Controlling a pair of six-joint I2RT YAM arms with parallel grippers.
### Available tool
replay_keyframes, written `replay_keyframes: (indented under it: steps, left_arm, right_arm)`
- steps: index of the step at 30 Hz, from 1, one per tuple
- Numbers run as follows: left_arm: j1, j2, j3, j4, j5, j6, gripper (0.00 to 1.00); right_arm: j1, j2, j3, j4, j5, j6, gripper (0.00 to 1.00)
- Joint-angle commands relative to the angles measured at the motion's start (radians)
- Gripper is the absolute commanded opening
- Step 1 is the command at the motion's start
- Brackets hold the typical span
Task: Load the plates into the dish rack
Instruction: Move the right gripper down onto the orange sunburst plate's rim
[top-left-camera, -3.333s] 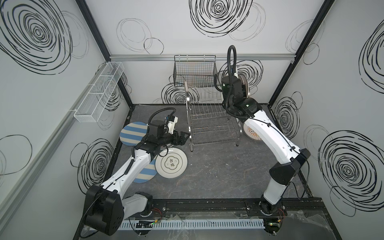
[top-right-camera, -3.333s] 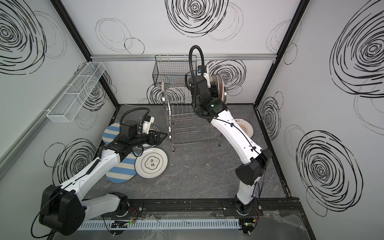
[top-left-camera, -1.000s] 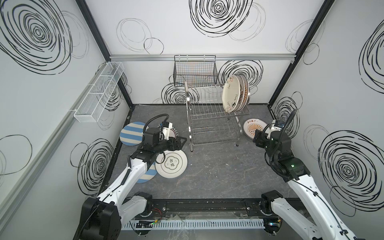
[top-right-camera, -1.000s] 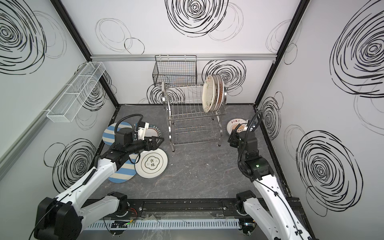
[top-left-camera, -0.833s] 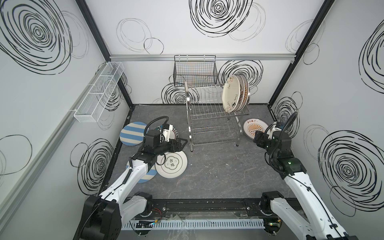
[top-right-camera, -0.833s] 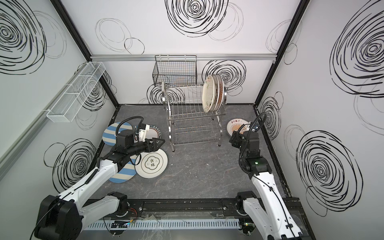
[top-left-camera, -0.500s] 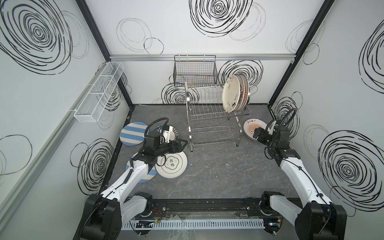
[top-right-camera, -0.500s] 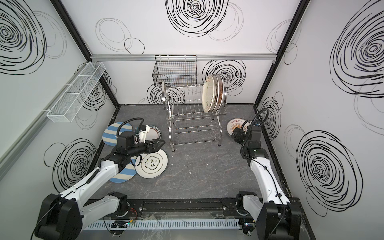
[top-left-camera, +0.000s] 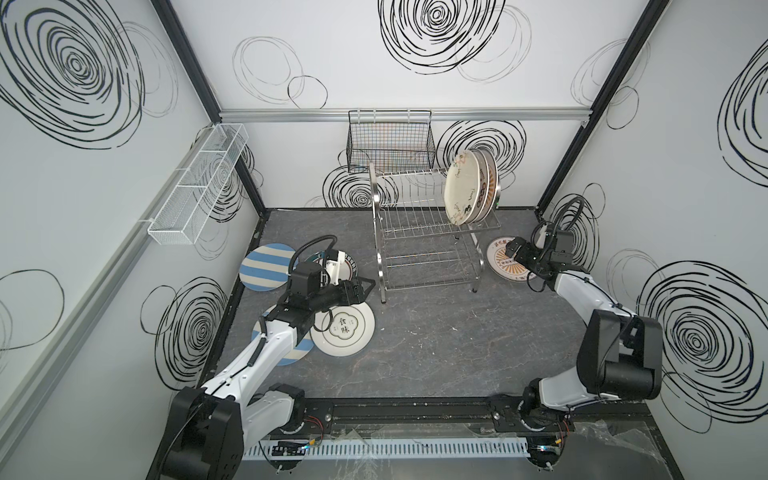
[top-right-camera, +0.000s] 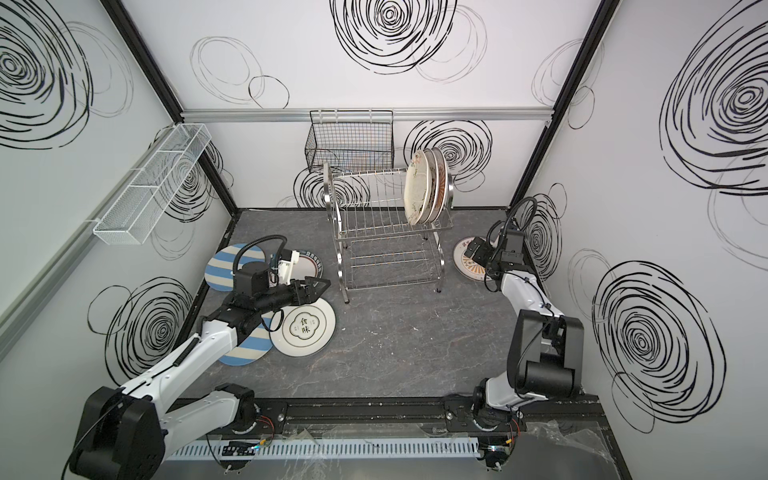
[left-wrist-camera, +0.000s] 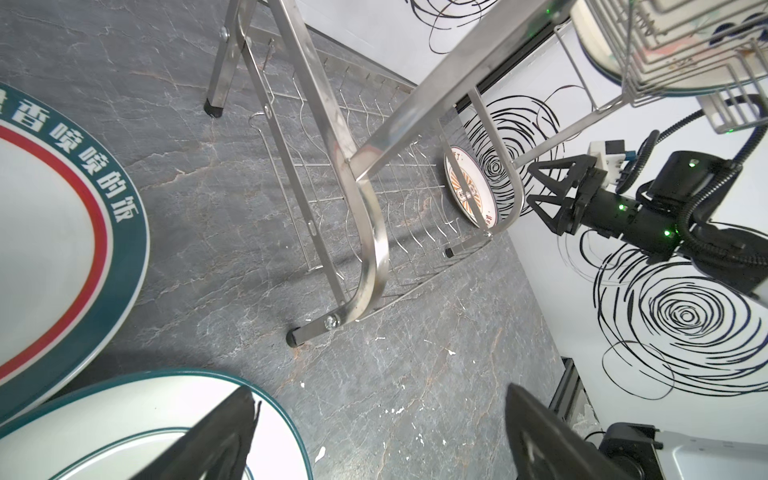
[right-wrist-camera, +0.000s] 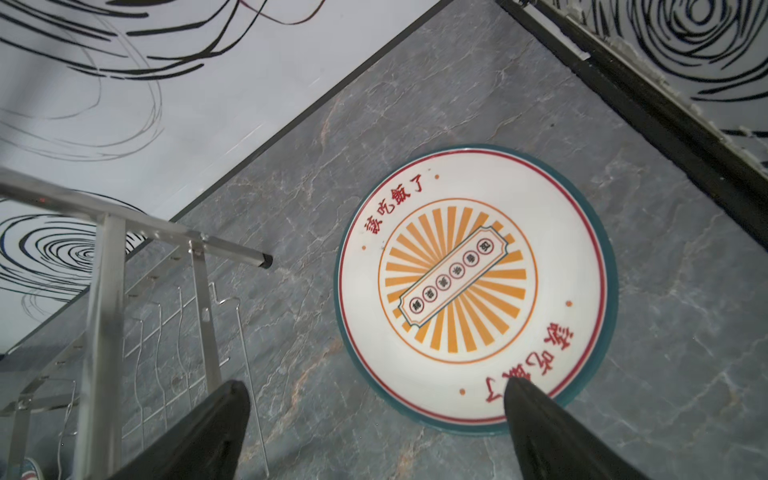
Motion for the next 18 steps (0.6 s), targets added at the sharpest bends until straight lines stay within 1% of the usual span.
replay_keyframes:
  steps: [1,5,13,18]
  left_arm:
    - [0.008,-0.012,-0.001,0.02,-0.003,0.017,0.96]
    - [0.008,-0.01,-0.003,0.027,0.004,0.012,0.96]
    - [0.006,-0.013,-0.01,0.039,-0.001,0.007,0.96]
    - [0.004,-0.015,-0.012,0.043,0.001,0.004,0.96]
  right_arm:
    - [-0.028,0.082,0.065,0.009,-0.107,0.014,1.0]
    - [-0.028,0.182,0.118,0.001,-0.179,0.021,1.0]
    - [-0.026,0.285,0.156,-0.002,-0.186,0.013,1.0]
    - [-0.022,0.312,0.165,-0.008,-0.185,0.008,1.0]
